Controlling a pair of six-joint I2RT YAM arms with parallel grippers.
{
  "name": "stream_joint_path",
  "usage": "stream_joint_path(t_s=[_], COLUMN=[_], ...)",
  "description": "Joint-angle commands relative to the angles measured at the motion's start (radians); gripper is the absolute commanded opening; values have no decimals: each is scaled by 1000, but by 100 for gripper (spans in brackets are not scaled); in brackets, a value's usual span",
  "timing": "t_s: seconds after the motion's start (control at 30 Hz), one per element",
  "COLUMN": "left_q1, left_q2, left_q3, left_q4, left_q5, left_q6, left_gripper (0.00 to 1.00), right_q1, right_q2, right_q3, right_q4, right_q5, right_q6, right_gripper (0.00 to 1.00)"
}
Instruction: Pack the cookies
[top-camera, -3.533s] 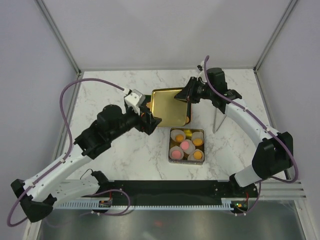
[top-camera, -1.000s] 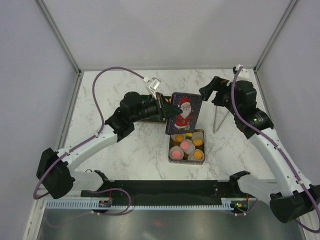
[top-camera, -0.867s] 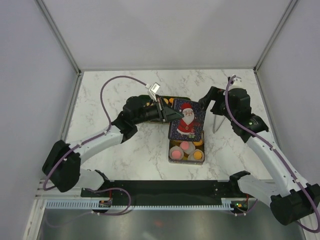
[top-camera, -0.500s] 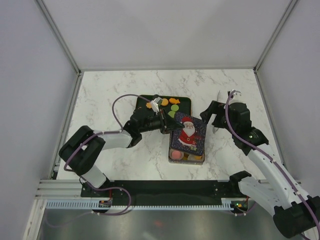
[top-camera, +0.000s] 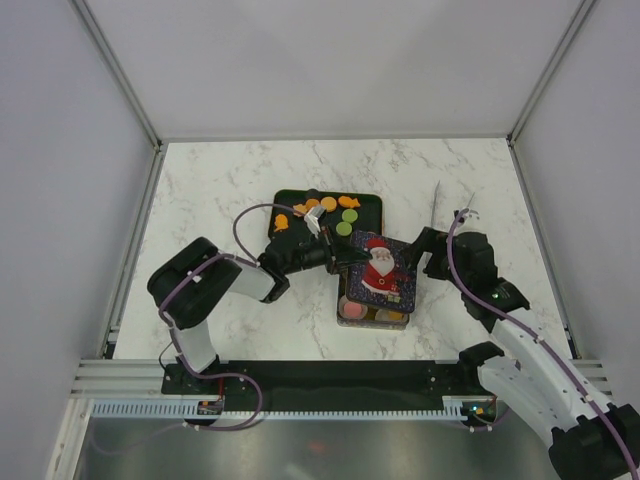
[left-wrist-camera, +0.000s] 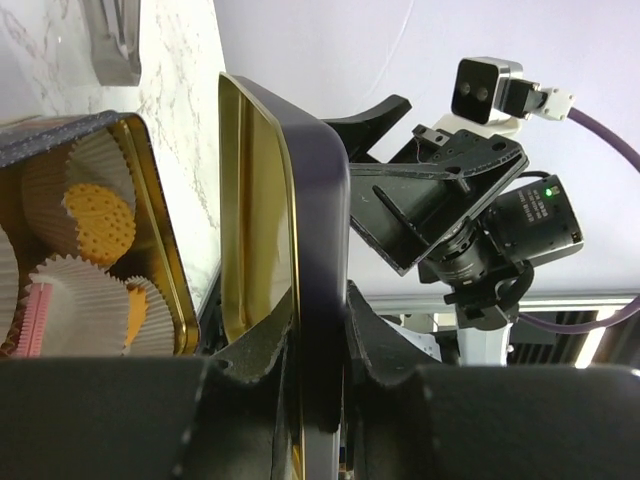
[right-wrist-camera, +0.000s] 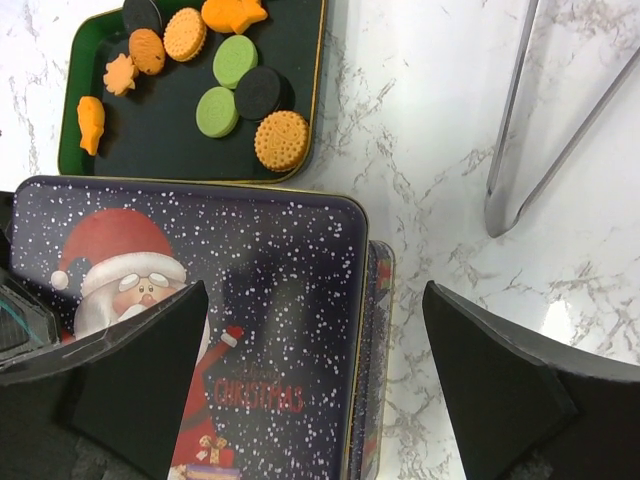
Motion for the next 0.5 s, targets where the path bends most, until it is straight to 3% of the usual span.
stream_joint_path(t_s=[0.0,0.47], left_q1=[-17,-20], left_q2=[30,99], left_q3=[-9,-41], left_q4=[152,234], left_q5=[-33,-39], left_q6=[-62,-84], left_gripper=[18,23], right_q1=[-3,-3], right_q2=[-28,-86], right_q3=[-42,-212], right_q4=[89,245], right_q5=[-12,-68], right_q6=[41,121], right_gripper=[98,98])
